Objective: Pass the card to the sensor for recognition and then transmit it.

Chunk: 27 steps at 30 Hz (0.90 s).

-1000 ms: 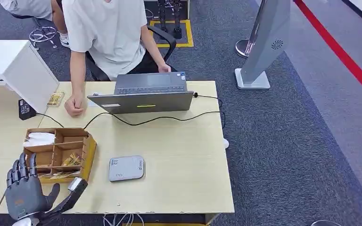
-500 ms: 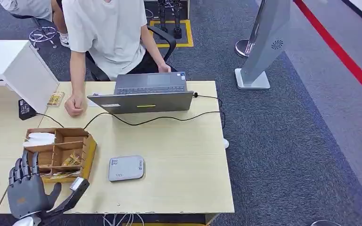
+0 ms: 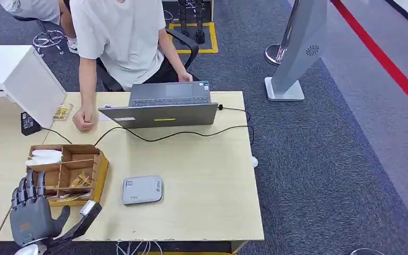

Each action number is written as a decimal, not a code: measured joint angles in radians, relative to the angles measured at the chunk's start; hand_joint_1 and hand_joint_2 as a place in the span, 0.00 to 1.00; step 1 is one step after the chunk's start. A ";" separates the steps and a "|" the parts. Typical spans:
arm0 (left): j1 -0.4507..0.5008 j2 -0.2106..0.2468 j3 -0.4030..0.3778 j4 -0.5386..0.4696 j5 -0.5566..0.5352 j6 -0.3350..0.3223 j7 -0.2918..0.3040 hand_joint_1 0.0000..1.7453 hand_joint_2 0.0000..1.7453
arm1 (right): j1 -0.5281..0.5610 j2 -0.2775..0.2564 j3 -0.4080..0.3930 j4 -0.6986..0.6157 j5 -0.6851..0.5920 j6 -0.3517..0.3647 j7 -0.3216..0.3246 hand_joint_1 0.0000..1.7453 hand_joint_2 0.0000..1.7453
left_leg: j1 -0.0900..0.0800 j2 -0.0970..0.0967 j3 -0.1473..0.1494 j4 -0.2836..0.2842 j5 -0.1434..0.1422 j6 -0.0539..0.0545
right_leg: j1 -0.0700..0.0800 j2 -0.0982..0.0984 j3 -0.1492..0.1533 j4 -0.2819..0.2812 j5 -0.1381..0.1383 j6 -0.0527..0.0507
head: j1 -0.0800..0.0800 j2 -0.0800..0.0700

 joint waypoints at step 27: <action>-0.012 0.029 -0.026 0.016 -0.001 0.011 -0.024 0.00 1.00 | -0.002 0.000 0.002 0.000 0.013 0.005 -0.001 0.00 0.00 | 0.000 0.000 0.000 0.000 0.000 0.000 | 0.000 0.000 0.000 0.000 0.000 0.000 | 0.000 0.000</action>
